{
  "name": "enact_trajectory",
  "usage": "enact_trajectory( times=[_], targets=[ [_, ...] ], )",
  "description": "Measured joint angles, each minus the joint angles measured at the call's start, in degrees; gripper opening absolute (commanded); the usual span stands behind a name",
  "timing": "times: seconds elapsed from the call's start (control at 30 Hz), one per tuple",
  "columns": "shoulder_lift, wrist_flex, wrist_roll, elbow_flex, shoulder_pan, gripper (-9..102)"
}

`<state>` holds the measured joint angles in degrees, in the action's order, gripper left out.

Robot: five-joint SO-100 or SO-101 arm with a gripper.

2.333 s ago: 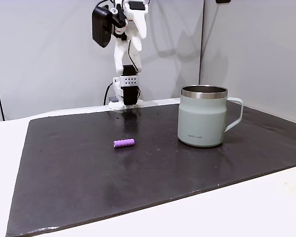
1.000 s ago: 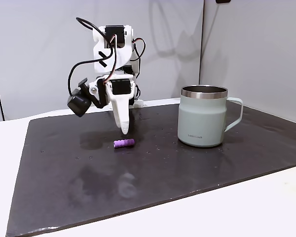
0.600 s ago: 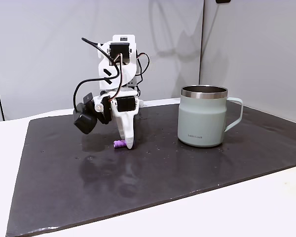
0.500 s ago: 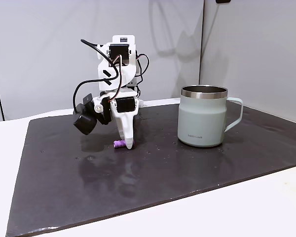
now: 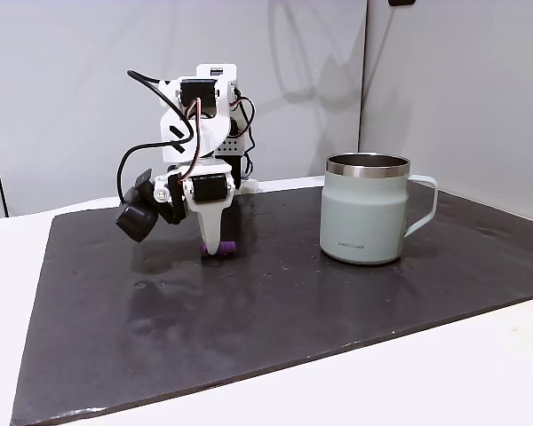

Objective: Grasp a pengrip and put it in the cup.

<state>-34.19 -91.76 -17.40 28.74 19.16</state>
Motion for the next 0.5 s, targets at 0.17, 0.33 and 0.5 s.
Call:
enact_trajectory(
  times=[0.17,0.33,0.5],
  targets=[
    [-1.1,-3.4,0.7,-0.6,0.3,0],
    [-11.6,-4.3,2.3,-0.6,-0.2,0],
    [-27.1,-4.4,2.9,1.6,-3.0,0]
  ],
)
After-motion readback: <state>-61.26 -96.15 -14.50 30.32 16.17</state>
